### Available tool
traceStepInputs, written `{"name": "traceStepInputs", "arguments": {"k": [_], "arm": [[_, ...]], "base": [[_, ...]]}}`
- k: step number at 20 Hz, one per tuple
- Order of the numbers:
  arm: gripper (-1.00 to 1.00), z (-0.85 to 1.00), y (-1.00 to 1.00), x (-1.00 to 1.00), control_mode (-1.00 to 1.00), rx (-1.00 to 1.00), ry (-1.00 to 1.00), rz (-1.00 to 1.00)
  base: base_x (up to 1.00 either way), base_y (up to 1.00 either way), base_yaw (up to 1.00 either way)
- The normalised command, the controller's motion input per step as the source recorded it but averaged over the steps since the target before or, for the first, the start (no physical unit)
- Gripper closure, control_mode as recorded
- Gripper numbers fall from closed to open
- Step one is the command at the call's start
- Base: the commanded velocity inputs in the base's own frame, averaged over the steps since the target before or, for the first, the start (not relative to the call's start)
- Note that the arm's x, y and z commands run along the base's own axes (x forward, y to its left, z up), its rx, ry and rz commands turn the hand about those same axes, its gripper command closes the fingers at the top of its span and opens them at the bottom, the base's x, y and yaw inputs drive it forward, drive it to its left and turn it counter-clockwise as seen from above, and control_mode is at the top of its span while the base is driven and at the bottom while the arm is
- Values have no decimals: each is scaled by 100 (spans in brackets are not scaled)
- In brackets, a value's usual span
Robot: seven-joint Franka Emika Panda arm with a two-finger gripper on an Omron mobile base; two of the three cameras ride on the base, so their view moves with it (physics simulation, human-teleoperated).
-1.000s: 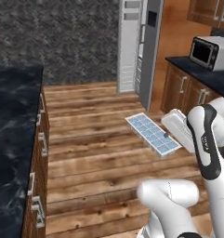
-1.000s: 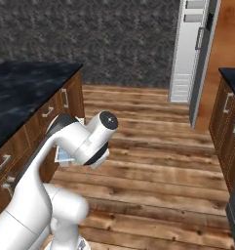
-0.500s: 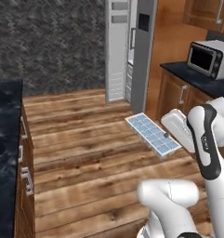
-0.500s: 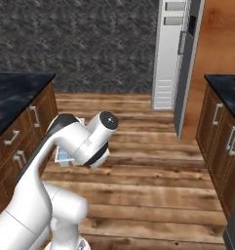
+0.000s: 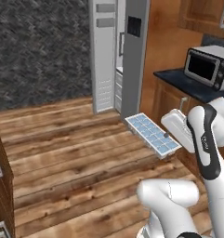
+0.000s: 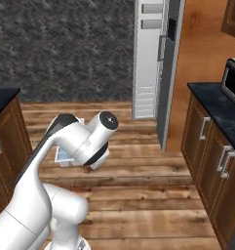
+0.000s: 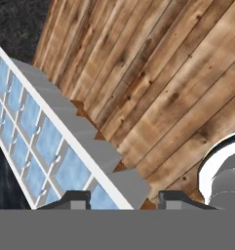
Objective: The ice cube tray has been filled with water. Take the tray and place it in the freezer to make ice. Close the freezer door after placing the tray.
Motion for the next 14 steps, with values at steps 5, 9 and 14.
{"name": "traceStepInputs", "arguments": {"k": [5,9,14], "arm": [[100,0,0,0,100,0,0,0],[100,0,0,0,100,0,0,0],[100,0,0,0,100,0,0,0]], "base": [[100,-22,-23],[99,-14,-23],[90,-3,-22]]}}
